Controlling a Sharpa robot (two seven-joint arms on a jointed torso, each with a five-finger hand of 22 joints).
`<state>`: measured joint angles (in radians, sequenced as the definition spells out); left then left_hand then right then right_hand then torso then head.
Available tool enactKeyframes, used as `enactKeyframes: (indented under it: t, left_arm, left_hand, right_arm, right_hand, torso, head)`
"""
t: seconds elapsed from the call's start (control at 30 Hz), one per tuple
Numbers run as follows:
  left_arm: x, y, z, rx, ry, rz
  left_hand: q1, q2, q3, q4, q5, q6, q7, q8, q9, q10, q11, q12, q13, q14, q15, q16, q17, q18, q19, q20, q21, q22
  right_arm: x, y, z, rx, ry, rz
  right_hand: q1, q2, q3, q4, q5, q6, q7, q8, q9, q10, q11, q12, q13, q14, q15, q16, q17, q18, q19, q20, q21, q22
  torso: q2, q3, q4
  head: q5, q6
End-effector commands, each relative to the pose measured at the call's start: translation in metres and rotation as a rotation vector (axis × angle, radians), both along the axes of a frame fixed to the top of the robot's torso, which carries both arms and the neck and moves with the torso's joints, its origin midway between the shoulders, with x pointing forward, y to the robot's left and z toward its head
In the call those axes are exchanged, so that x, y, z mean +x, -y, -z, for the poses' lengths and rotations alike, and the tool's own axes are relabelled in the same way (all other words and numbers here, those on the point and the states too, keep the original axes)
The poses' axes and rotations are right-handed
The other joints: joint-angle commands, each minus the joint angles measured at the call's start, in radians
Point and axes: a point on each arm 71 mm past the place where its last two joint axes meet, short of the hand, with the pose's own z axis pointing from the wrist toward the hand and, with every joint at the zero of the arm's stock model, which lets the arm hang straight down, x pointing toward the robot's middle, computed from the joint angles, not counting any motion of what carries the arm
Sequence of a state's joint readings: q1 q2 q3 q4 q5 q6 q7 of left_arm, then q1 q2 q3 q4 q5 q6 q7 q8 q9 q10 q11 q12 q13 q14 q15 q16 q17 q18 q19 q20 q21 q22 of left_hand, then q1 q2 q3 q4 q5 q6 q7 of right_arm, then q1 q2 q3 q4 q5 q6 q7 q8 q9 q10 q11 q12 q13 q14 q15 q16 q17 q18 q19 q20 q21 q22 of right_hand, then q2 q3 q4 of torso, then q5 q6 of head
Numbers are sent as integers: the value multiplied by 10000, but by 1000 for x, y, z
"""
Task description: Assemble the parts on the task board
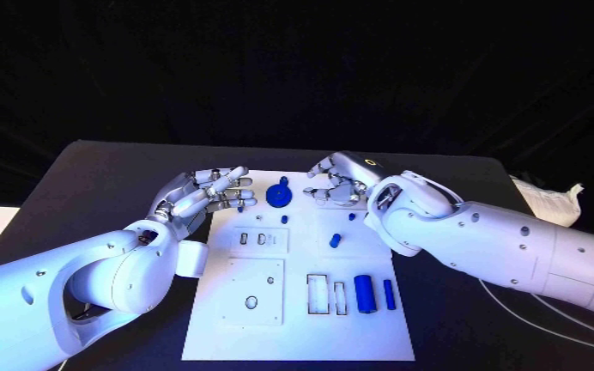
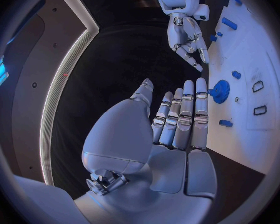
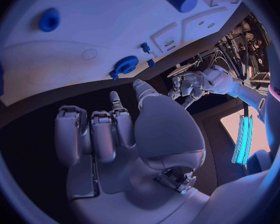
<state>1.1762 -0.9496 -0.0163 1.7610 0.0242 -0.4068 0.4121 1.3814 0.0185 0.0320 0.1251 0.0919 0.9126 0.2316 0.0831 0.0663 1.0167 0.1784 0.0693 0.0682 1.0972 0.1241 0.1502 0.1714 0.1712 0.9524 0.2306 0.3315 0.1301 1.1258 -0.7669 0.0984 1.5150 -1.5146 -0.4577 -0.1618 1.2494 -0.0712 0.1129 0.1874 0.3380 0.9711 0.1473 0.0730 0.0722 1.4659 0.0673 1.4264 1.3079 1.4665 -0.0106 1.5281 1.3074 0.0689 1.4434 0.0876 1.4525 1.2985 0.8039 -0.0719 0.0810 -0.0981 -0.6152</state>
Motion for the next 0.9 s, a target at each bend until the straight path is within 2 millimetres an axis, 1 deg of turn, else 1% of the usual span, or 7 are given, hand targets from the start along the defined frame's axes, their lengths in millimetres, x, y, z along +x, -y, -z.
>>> enactKeyframes:
  t: [0.03,0.3,0.4,0.5,0.6,0.77,0.9]
  left_arm:
    - [0,0,-1,-102,60,90]
    - [0,-1,-1,-140,70,127]
    - [0,-1,-1,-150,73,142]
    - [0,-1,-1,-157,70,155]
    - [0,-1,-1,-161,70,163]
    - [1,-1,0,-152,65,144]
    - [1,-2,0,-139,60,119]
  left_hand:
    - [37,48,6,-89,-23,52,116,-37,-10,-23,69,-45,-13,-5,57,-68,16,104,49,26,-50,-13]
    - [41,50,7,-99,-22,51,115,-43,-10,-25,69,-46,-13,-3,57,-75,20,104,50,27,-53,-17]
    - [45,50,7,-106,-22,54,111,-44,-9,-23,67,-45,-12,-1,57,-77,22,105,50,27,-54,-18]
    - [46,50,8,-109,-22,55,109,-44,-9,-21,67,-45,-12,0,57,-78,23,105,51,27,-55,-19]
    - [46,50,8,-109,-22,55,109,-44,-9,-21,67,-45,-12,0,57,-78,23,105,51,27,-55,-19]
    - [46,50,8,-109,-22,55,109,-44,-9,-21,67,-45,-12,0,57,-78,23,105,51,27,-55,-19]
    - [46,50,8,-109,-22,55,109,-44,-9,-21,67,-45,-12,0,57,-78,23,105,51,27,-55,-19]
  right_arm:
    - [-4,18,-6,1707,-638,-949]
    - [5,94,-1,2102,-1511,-260]
    - [7,115,2,2019,-1590,114]
    - [9,131,7,1803,-1602,438]
    - [9,136,12,1659,-1628,542]
    - [7,136,21,1479,-1766,523]
    - [6,136,27,1401,-1889,504]
  right_hand:
    - [488,-45,142,-400,-164,59,12,-55,-16,335,-83,-129,1637,813,-56,-33,1512,-125,-1,7,-21,-71]
    - [1169,-235,303,-1078,-627,30,43,-71,-30,255,-62,-277,1555,813,-37,-40,1523,-112,-48,23,-68,-140]
    - [1239,-258,322,-1162,-663,24,46,-74,-32,257,-61,-274,1557,817,-35,-33,1542,-113,-47,26,-67,-136]
    - [1261,-275,324,-1194,-674,16,48,-78,-34,254,-60,-280,1554,820,-34,-28,1557,-113,-46,27,-67,-135]
    - [1265,-292,319,-1211,-685,3,50,-83,-36,253,-56,-283,1552,823,-33,-22,1571,-113,-46,27,-67,-135]
    - [1261,-301,314,-1218,-691,-8,53,-87,-38,252,-54,-286,1550,823,-32,-23,1569,-114,-45,28,-67,-133]
    - [1255,-313,306,-1224,-699,-21,55,-91,-41,254,-52,-284,1552,824,-30,-20,1577,-115,-42,29,-64,-125]
  torso:
    - [-58,48,-153]
    - [-71,136,-313]
    - [-67,161,-327]
    - [-66,159,-305]
    - [-51,139,-297]
    - [-48,148,-273]
    - [-54,141,-274]
  head:
    - [25,24]
    - [4,128]
    - [-58,132]
    - [-82,121]
    - [-106,109]
    - [-106,54]
    - [-9,21]
